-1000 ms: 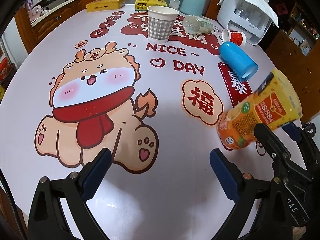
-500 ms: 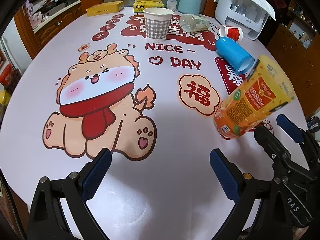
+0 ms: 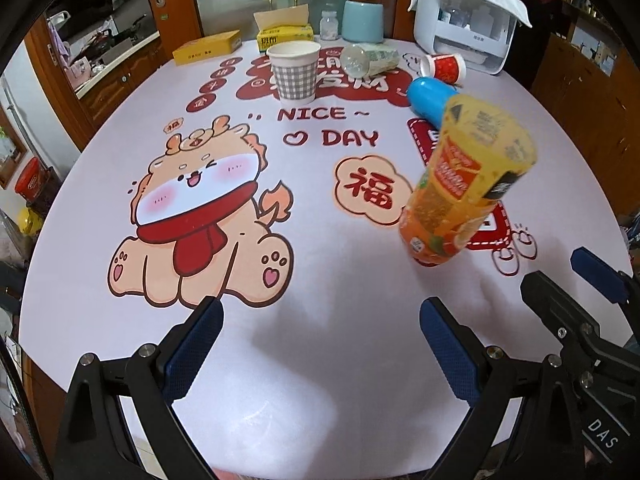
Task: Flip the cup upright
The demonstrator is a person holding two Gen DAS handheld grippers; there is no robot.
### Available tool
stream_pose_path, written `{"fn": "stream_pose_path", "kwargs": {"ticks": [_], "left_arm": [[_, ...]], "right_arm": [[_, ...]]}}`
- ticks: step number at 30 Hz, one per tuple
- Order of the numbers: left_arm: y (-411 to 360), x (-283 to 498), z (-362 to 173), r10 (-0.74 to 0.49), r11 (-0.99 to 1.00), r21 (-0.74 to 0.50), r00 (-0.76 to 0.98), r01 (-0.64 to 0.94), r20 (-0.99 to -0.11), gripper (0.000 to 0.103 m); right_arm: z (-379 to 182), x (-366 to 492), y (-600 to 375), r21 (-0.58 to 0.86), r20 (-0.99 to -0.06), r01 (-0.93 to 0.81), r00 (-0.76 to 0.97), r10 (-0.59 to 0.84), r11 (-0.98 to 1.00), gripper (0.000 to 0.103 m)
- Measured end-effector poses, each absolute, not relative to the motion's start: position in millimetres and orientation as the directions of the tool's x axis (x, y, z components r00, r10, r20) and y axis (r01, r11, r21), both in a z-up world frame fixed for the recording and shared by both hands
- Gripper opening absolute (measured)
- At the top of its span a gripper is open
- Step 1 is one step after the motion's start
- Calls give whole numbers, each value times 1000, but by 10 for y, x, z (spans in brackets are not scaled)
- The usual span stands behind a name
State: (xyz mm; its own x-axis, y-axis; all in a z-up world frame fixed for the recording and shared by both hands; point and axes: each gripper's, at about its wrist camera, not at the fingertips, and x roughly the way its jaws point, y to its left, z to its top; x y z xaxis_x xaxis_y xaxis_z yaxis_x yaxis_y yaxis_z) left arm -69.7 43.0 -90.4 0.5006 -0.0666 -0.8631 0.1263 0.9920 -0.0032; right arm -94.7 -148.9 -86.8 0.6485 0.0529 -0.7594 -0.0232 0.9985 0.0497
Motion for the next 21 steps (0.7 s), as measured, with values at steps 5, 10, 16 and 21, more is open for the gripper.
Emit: {"fn": "stream_pose_path", "kwargs": {"ticks": [5,10,16,21], "left_arm": [[362,-782,-736,-79,992,-13,536,125,-840,98],[305,-856,-586,-83,992,-13,572,125,-816,98],[264,-917,-478,-88,992,-13,592,129,-801,98],[240,-959,-393,-69,992,11,620,124,-782,98]], "right_arm": [[-715,-1071,-1546,55,-742,2,669,40,998,71],[-568,-1158,-1606,52,-720,21,694,23,998,71],[-455,-1216,-1647,52,-707,27,707,17,998,71],[-402,-1244,-1659,52,-692,21,722,21,998,71]]}}
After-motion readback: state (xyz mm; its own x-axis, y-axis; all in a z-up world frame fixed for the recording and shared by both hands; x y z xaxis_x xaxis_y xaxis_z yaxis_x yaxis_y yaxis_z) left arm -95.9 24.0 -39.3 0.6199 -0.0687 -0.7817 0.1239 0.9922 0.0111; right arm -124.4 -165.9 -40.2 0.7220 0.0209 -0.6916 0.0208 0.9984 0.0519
